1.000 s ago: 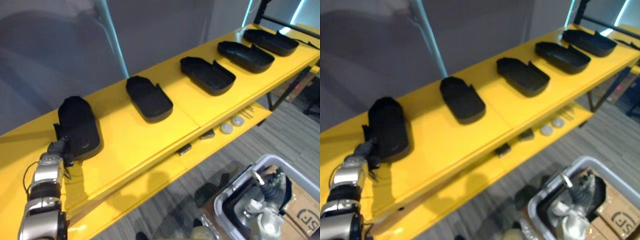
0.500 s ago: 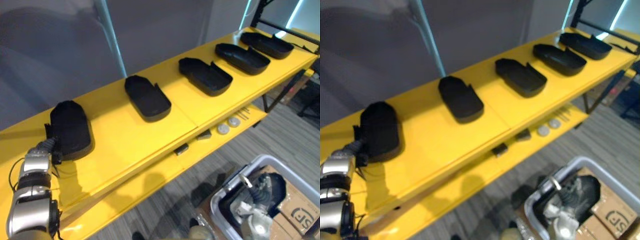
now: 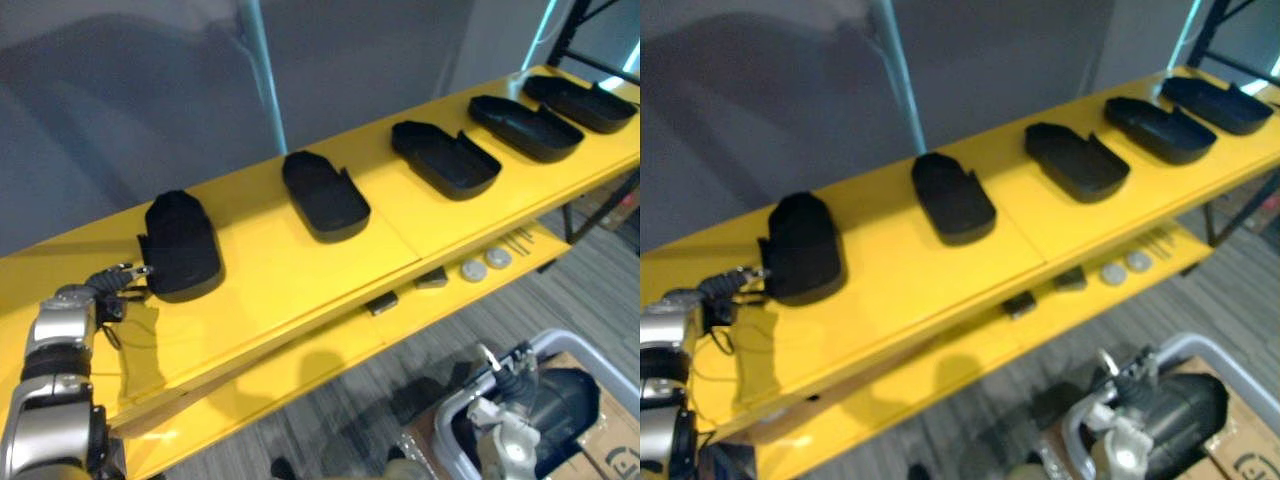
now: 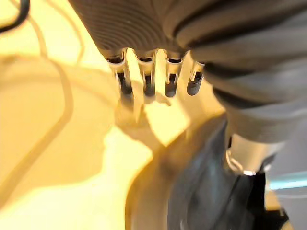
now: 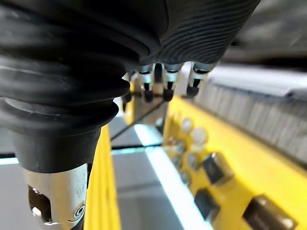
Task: Walk over and take plastic housings, then place them on the shelf
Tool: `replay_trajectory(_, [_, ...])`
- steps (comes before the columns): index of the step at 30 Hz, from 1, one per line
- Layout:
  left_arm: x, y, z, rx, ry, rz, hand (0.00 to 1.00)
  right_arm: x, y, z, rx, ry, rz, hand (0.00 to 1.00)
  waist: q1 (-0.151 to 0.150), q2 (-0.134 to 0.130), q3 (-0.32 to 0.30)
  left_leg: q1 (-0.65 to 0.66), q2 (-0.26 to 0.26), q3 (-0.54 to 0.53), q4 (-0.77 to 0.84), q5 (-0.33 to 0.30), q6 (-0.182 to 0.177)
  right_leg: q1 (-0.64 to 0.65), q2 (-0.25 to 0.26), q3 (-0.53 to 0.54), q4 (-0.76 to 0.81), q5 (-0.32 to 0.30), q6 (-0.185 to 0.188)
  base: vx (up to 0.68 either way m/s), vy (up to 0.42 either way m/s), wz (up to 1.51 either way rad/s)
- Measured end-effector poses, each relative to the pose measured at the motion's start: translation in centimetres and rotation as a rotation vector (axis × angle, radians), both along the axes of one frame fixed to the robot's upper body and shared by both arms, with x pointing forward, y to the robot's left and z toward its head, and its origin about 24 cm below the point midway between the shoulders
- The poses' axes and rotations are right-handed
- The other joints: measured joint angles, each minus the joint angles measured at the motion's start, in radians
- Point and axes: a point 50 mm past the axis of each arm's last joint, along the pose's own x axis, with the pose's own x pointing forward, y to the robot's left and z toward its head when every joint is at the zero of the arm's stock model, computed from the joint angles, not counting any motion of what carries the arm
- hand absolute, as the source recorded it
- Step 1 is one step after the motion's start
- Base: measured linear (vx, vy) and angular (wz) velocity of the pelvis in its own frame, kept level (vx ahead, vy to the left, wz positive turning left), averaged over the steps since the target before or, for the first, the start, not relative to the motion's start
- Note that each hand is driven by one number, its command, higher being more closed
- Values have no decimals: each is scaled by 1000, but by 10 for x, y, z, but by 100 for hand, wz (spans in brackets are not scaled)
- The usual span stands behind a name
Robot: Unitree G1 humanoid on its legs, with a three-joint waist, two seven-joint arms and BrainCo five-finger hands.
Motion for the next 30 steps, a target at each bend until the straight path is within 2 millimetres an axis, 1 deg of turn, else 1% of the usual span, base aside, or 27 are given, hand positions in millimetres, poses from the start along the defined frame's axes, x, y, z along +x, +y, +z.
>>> replay_trajectory(2, [-1,7,12,52,-36,13,0,0,-1,1,3,-4,-2,0,4,2,-1,2,-1,-6,0,0,0,12,-1,-7,-8,0,0,14,-8,15])
replay_trajectory(3, [-2,13,24,100,-68,31,0,1,-2,1,0,-6,-1,0,7,3,-2,1,-2,-9,0,0,0,12,-1,-7,-9,0,0,16,-2,6])
replay_trajectory(4, [-4,23,45,186,-132,63,0,3,-1,2,-9,-4,14,0,10,4,-2,-1,-1,-10,0,0,0,12,-1,-7,-11,0,0,18,-3,5])
replay_trajectory(5, [-2,28,64,248,-200,82,0,2,-3,3,-20,-2,21,0,13,3,-2,-2,-2,-12,0,0,0,12,-1,-9,-10,0,0,8,-4,5])
replay_trajectory(6, [0,28,73,268,-232,87,0,2,-4,3,-23,-3,21,0,14,3,-2,-4,-2,-15,0,0,1,12,-1,-10,-10,0,0,-4,-4,12])
replay_trajectory(8, [8,24,108,340,-368,87,0,3,-5,5,-29,-13,21,0,16,2,-4,-17,-2,-29,0,6,3,9,-1,-24,-9,0,0,-12,-2,17])
replay_trajectory(10, [9,21,124,385,-435,72,0,5,-4,6,-32,-26,25,0,16,3,-7,-17,-2,-29,0,7,3,9,-1,-23,-9,0,0,-5,-1,4])
replay_trajectory(12, [14,6,145,476,-539,3,0,7,-3,7,-30,-37,26,0,15,3,-18,-17,-2,-29,0,7,3,9,-1,-24,-9,0,-1,0,0,0])
replay_trajectory(13, [16,0,149,501,-558,-23,0,7,-2,7,-30,-37,29,0,15,2,-20,-17,-2,-29,0,7,3,9,-1,-24,-9,-1,-1,0,0,0])
replay_trajectory(14, [19,-11,156,539,-592,-70,0,7,-1,7,-29,-38,34,0,15,1,-24,-18,-2,-29,0,7,3,9,-1,-23,-7,-1,-1,0,0,0])
replay_trajectory(16, [23,-29,164,601,-634,-146,0,7,0,7,-30,-40,34,0,8,-1,-39,-25,-2,-29,-1,9,3,2,-1,-23,-4,-1,-1,0,0,0])
replay_trajectory(18, [24,-38,169,627,-683,-174,0,8,0,7,-31,-42,26,0,0,-4,-50,-33,-1,-29,-1,13,4,-8,-1,-23,0,-1,-2,0,0,0])
replay_trajectory(20, [24,-64,182,607,-842,-239,0,6,-1,7,-34,-44,0,0,-8,-14,-56,-31,-1,-28,-1,14,4,-7,-1,-22,3,-1,-2,0,0,0])
replay_trajectory(21, [23,-73,186,595,-891,-262,0,5,-1,7,-33,-44,-8,0,-8,-18,-58,-31,0,-28,-2,15,4,-8,-1,-22,4,-1,-2,0,0,0])
replay_trajectory(23, [13,-112,197,515,-1125,-382,0,5,2,8,-34,-72,-21,0,-10,-27,-65,-29,0,-26,-4,16,4,-9,-1,-19,6,-1,-3,0,0,0])
replay_trajectory(24, [9,-121,198,499,-1175,-409,0,4,2,9,-36,-78,-25,0,-11,-28,-67,-29,0,-26,-6,17,5,-9,-1,-18,7,-2,-4,0,0,0])
replay_trajectory(25, [-2,-143,194,413,-1302,-463,0,4,3,10,-40,-96,-42,0,-14,-26,-71,-27,1,-25,-6,18,6,-9,0,-18,11,-1,-5,0,0,0])
replay_trajectory(26, [-8,-152,190,369,-1351,-478,0,4,3,12,-36,-109,-50,0,-15,-25,-73,-26,1,-25,-6,18,6,-10,0,-18,13,-1,-5,-18,0,-5])
replay_trajectory(27, [-21,-169,176,275,-1421,-508,0,4,6,13,-23,-128,-69,0,-16,-23,-79,-21,3,-21,-7,18,6,-9,2,-14,15,-1,-6,-13,-2,-8])
replay_trajectory(28, [-27,-176,169,225,-1450,-519,0,5,8,14,-17,-136,-77,0,-17,-22,-79,-16,5,-17,-7,18,6,-9,3,-10,18,-2,-7,-36,-12,-19])
replay_trajectory(29, [-40,-189,151,109,-1492,-521,0,6,12,17,-4,-160,-83,0,-17,-22,-81,-10,11,-6,-7,20,3,-14,8,2,23,-2,-9,-46,-18,-19])
replay_trajectory(30, [-44,-192,146,74,-1502,-518,0,7,14,18,1,-170,-85,0,-17,-22,-82,-11,15,-3,-7,21,2,-18,11,6,24,-1,-11,-64,-25,-19])
